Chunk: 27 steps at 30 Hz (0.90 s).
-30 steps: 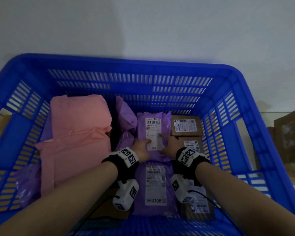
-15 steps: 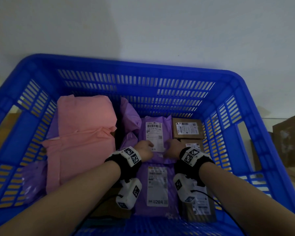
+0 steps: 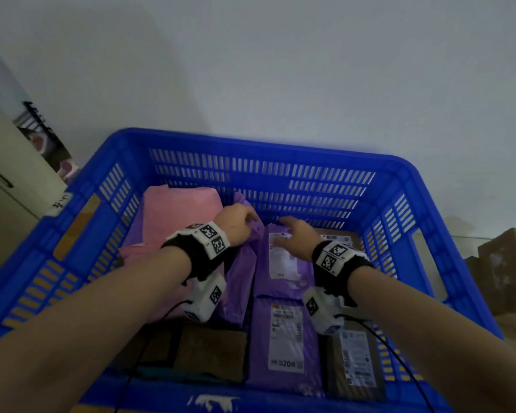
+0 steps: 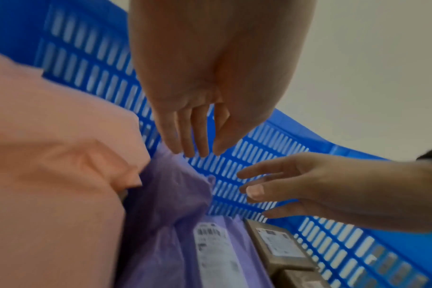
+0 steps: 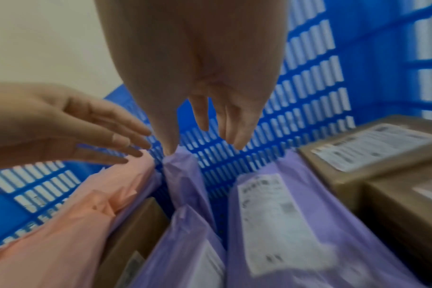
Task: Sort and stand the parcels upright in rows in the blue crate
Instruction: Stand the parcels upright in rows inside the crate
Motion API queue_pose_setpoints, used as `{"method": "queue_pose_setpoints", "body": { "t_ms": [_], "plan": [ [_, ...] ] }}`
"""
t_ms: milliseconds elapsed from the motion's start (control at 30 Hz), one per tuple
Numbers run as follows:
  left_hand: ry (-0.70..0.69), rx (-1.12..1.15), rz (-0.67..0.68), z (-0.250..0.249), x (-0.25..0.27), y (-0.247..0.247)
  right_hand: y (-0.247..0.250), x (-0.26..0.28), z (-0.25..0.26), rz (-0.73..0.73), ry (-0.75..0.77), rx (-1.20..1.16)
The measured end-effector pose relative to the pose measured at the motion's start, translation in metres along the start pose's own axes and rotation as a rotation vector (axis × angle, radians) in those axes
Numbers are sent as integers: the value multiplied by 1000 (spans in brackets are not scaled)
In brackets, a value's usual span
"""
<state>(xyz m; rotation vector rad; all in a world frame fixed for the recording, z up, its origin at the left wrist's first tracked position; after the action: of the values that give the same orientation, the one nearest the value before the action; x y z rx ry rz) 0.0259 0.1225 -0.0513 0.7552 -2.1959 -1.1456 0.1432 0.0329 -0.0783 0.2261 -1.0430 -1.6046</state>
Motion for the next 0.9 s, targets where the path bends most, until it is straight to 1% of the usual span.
{"method": "queue_pose_setpoints", "body": {
  "t_ms": [100,233,300,367,467,567,633,833,900],
  "plan": [
    [-58,-171,81,3,-10,9,-4,-10,20,-1,26,20],
    [-132,-429,186,8,-25,12,-17,-28,31,-2,7,54],
    [-142,-475,262,12,-36,7,-25,-37,30,3,-15,52],
    [-161,-484,293,16,-46,3,-32,-45,27,-3,-36,36],
    [-211,-533,307,16,-56,-2,-36,-56,23,-45,-55,-6],
    [-280,-632,281,14,-63,-8,-36,-63,19,-107,-79,-41],
    [-300,-669,278,14,-69,-13,-36,-66,17,-129,-85,-59],
    [-335,-775,271,12,-75,-17,-31,-63,17,-166,-36,-86],
    [-337,-779,269,9,-73,-13,-27,-58,19,-181,-5,-87]
  ]
}}
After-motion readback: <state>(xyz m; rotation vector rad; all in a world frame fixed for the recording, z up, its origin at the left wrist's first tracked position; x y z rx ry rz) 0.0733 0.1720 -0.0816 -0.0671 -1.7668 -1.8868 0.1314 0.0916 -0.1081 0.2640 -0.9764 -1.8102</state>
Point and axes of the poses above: each hand's wrist, its own x-axis away from the middle knuckle, its own y-axis out of the back of the hand, z = x × y, the point moved 7 cm from there along -x, towards the middle knuckle
